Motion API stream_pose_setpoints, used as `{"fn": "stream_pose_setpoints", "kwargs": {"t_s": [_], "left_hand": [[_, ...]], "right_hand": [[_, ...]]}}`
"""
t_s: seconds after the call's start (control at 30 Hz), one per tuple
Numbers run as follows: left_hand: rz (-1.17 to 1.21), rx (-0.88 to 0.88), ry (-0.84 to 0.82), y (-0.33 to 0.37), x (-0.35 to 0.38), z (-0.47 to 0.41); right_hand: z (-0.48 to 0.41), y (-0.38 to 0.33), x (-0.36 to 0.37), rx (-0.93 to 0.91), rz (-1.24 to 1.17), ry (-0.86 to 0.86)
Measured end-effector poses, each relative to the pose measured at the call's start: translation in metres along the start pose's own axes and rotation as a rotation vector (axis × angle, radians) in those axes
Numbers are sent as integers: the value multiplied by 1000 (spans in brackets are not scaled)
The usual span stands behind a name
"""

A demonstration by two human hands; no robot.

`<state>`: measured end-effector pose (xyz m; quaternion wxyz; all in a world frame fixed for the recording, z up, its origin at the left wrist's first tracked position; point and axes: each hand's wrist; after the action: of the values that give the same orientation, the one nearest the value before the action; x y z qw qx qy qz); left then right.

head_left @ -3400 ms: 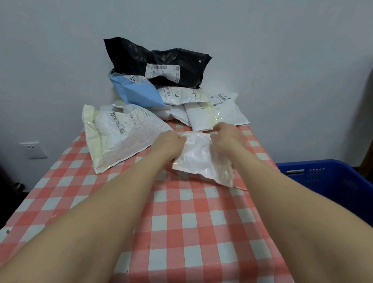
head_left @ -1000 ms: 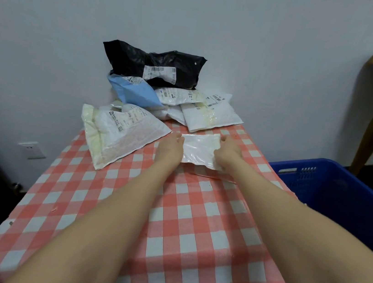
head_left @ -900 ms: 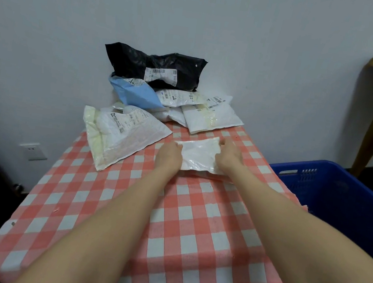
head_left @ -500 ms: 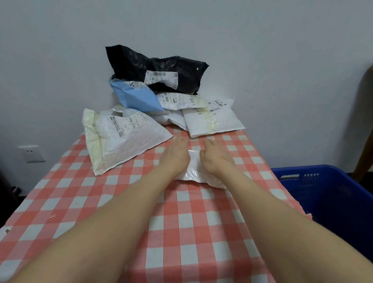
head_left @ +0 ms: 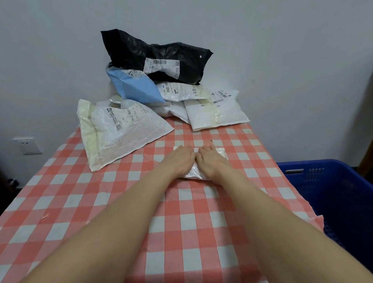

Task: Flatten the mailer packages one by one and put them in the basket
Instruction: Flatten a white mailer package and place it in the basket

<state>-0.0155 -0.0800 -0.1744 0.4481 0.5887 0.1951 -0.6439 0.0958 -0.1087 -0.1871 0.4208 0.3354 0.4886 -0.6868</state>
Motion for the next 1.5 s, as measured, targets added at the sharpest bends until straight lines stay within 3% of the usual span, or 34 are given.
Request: {"fn": "stream_pose_setpoints", "kwargs": {"t_s": [0.33, 0.53, 0.77, 1.0, 1.07, 1.27, 1.5], "left_hand": [[16, 2, -33, -3, 5, 7], [42, -1, 53, -1, 9, 13], [29, 33, -41, -5, 4, 13], [47, -69, 215, -16, -17, 22], [109, -71, 248, -14, -20, 21], [9, 17, 103, -3, -7, 15], [-68, -4, -21, -9, 8, 5]], "right_hand": [[7, 5, 10, 20, 85, -1], [10, 3, 13, 33, 113, 9], [14, 1, 7, 18, 82, -37], [13, 6, -18, 18, -70, 136], [10, 11, -15, 38, -16, 137], [13, 7, 1, 42, -18, 128], [13, 7, 11, 58, 60, 10]]}}
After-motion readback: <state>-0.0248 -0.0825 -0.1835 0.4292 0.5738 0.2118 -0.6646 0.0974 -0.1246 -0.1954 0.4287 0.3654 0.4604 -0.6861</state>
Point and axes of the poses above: each hand's wrist, its own z-axis away from the middle knuckle, its own x-axis out of the palm, y = z × x, and after that the axes turned 13 degrees about -y, right-handed
